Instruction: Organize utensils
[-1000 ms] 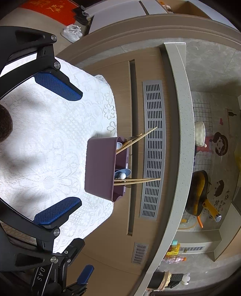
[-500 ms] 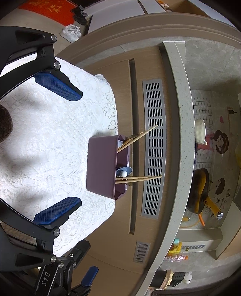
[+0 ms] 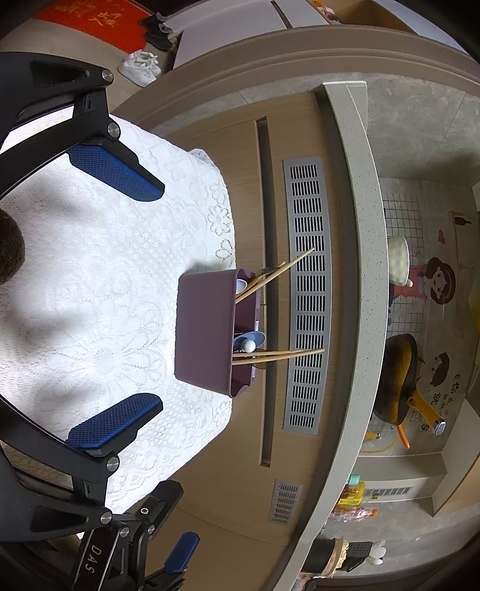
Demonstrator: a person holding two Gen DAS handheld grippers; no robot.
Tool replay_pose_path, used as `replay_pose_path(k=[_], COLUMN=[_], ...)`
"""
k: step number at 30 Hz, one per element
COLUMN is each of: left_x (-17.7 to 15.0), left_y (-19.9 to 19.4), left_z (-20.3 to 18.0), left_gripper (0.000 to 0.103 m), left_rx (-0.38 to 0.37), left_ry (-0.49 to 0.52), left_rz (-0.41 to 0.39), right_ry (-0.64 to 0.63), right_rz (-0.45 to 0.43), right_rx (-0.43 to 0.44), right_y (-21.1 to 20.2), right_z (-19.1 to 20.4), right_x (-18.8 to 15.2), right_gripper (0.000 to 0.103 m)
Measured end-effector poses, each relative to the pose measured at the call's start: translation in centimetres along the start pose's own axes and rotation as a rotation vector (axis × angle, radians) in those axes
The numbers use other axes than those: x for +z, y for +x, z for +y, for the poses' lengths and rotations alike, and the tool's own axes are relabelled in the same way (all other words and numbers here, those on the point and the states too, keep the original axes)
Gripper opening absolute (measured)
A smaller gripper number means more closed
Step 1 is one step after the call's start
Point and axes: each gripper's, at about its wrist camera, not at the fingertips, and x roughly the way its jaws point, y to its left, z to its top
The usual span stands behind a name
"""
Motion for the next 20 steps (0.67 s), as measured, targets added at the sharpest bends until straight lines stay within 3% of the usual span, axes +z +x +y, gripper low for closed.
replay_pose_path(k=[20], left_x=[-0.3], left_y=[-1.2], left_z=[0.2], left_gripper=[0.103], left_rx=[0.046], left_ry=[0.005], left_rz=[-0.029], right_ry=[0.000], right_rz=[-0.006], right_rx=[0.009], right_y=[-0.6], right_z=[0.1], right_x=[-0.2], right_gripper=[0.102])
